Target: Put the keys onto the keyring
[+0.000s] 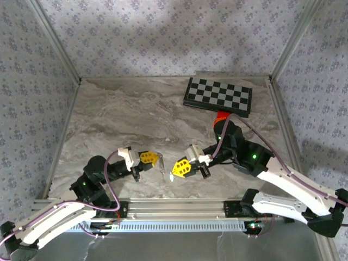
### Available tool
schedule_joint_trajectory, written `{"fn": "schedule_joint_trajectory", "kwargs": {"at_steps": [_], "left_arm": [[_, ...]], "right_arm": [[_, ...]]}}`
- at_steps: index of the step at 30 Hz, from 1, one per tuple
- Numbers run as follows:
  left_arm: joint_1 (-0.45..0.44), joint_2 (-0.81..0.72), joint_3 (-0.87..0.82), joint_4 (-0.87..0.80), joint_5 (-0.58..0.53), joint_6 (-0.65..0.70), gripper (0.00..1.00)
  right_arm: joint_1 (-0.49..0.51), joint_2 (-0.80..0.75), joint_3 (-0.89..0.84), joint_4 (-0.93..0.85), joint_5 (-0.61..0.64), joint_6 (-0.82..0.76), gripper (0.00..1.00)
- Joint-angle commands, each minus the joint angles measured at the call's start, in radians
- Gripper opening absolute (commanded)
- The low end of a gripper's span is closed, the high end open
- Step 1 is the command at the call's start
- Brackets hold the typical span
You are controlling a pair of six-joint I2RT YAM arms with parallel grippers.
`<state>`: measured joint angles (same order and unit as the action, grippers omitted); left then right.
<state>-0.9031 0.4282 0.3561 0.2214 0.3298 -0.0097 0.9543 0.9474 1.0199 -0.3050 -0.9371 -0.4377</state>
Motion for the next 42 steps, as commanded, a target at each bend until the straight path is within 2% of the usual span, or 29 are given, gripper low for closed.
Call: {"fn": "schedule_joint_trajectory", "kwargs": {"at_steps": [1,7,13,30,42], "left_arm": [[0.007,-0.005,0.043,0.046,0.025,-0.008,0.0],[0.007,0.0,0.044,0.05,0.028,-0.008,0.0],[0.007,0.0,0.046,0.048,0.031,-0.008,0.0],[0.007,-0.002,0.053,0.046,0.039,-0.002,0.0],[0.007,-0.001,0.057,0.042,0.04,-0.001,0.0]], "right_arm": [[0.008,-0.005,0.031,-0.003,-0.043,-0.012,0.0],[-0.001,-0.031,0.004,0.133,-0.151,0.063,0.0],[-0.036,-0.056,-0.039,0.385,-0.296,0.266,0.0],[-0.023,-0.027,-0.001,0.353,-0.328,0.252,0.0],[-0.019,-0.025,0.002,0.338,-0.307,0.239,0.0]]}}
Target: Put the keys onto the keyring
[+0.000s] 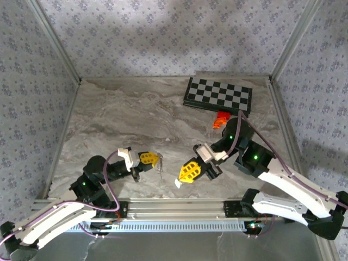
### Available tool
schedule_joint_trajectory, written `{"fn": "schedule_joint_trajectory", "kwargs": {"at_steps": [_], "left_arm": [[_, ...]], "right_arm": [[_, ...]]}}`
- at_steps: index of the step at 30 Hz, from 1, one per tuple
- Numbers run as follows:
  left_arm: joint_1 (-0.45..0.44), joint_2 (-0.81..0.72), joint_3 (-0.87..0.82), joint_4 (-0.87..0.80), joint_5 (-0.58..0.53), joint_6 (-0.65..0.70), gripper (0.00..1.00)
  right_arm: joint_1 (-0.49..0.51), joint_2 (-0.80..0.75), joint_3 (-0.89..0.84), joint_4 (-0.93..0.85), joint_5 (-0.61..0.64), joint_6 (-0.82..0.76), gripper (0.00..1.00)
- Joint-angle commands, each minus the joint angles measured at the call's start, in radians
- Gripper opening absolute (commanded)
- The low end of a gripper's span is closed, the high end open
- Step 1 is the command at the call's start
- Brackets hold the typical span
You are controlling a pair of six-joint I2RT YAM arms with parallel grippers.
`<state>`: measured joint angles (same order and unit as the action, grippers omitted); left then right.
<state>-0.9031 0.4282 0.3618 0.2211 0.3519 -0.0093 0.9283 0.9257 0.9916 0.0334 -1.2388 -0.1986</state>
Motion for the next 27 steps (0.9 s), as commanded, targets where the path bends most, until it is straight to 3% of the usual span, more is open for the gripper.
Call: {"fn": "schedule_joint_trajectory", "kwargs": {"at_steps": [1,12,27], "left_arm": [[0.007,-0.001,0.05,0.042,0.018,0.001,0.0],[0.007,-0.016,0.051,0.02,-0.027,0.003,0.0],[0.005,-0.039,0.043,0.025,-0.021,-0.006,0.0]], "right_arm": [[0.006,-0.005,0.028,-0.006,0.013,-0.009,0.0],[-0.035,-0.016,-0.059,0.063,0.32,0.157,0.0],[-0.057,-0.02,-0.11,0.144,0.398,0.265,0.0]]}}
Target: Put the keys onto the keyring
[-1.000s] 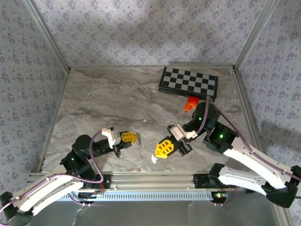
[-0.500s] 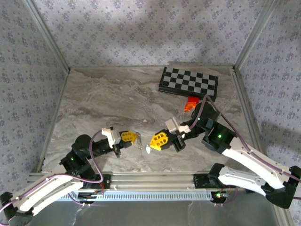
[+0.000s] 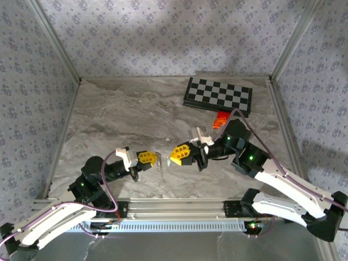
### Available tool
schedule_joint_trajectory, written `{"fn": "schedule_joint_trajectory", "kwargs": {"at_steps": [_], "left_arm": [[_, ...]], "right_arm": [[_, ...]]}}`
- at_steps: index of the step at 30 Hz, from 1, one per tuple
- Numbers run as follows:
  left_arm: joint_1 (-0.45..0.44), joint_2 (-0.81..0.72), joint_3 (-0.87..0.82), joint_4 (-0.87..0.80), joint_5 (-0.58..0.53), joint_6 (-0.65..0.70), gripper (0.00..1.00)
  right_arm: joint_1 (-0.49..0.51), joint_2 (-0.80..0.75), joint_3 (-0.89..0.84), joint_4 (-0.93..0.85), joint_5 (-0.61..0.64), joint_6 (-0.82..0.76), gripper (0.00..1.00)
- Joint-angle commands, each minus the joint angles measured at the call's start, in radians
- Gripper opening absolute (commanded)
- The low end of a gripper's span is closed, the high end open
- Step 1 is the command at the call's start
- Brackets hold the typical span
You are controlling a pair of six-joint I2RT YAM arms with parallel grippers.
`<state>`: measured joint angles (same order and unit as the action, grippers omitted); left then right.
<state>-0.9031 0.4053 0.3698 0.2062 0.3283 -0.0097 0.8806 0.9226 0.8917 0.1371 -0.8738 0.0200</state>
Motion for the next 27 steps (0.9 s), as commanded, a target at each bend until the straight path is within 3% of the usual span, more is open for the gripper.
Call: {"fn": "schedule_joint_trajectory", "kwargs": {"at_steps": [1,11,19,27], "left_arm": [[0.006,-0.017,0.035,0.041,0.005,-0.007,0.0],[0.006,-0.016,0.04,0.067,0.009,-0.009,0.0],[0.006,-0.001,0.05,0.104,0.023,-0.001,0.0],[0.006,0.027,0.076,0.121,0.054,0.015,0.0]], "right_arm": [[-0.013,-0.015,-0.012,0.044,0.037,0.056,0.0],[-0.048,0.008,-0.016,0.021,0.058,0.123,0.0],[-0.044,0.015,-0.017,-0.03,0.054,0.089,0.0],[-0.035,0.064,0.043,-0.184,0.057,0.041,0.0]]}}
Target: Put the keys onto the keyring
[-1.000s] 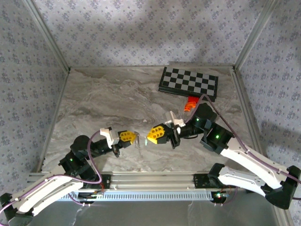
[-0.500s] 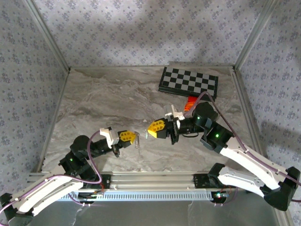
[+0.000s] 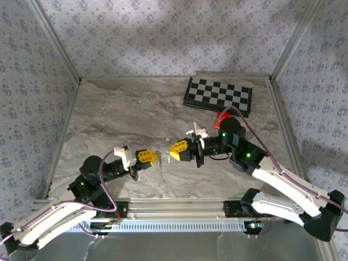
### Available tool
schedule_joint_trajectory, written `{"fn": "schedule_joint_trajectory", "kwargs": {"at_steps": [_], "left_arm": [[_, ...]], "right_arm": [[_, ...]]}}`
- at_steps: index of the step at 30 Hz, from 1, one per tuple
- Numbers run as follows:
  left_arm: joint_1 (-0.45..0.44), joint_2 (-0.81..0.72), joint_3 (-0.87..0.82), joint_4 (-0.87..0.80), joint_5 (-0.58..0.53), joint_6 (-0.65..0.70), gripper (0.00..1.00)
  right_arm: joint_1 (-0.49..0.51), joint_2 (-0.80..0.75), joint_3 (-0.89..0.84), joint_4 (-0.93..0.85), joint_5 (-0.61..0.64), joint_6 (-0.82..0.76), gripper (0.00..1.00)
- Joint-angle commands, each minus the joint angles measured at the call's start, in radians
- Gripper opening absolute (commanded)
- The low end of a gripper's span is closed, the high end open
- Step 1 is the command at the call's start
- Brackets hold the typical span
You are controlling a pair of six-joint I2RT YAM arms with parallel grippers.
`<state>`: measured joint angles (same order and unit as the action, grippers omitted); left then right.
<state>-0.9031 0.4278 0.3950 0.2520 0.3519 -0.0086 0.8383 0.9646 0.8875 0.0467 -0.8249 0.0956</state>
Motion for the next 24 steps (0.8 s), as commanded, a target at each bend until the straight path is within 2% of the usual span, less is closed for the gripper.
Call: {"fn": "schedule_joint_trajectory", "kwargs": {"at_steps": [1,6,19,22,24], "left_arm": [[0.006,0.008,0.054,0.077,0.033,0.015,0.0],[0.006,0.021,0.059,0.088,0.035,0.018,0.0],[0.006,0.047,0.062,0.092,0.031,0.013,0.0],[0.006,0.054,0.075,0.044,-0.007,0.02,0.0],[0.006,0.058,0.083,-0.009,-0.07,0.022,0.0]], "right_arm": [[0.012,0.03,0.055,-0.11,0.011,-0.042,0.0],[0.035,0.036,0.066,-0.147,0.057,-0.071,0.0],[0.052,0.009,0.032,-0.103,0.161,-0.057,0.0],[0.031,0.02,0.042,-0.185,0.251,-0.047,0.0],[0.002,0.029,0.031,-0.244,0.327,-0.026,0.0]]}}
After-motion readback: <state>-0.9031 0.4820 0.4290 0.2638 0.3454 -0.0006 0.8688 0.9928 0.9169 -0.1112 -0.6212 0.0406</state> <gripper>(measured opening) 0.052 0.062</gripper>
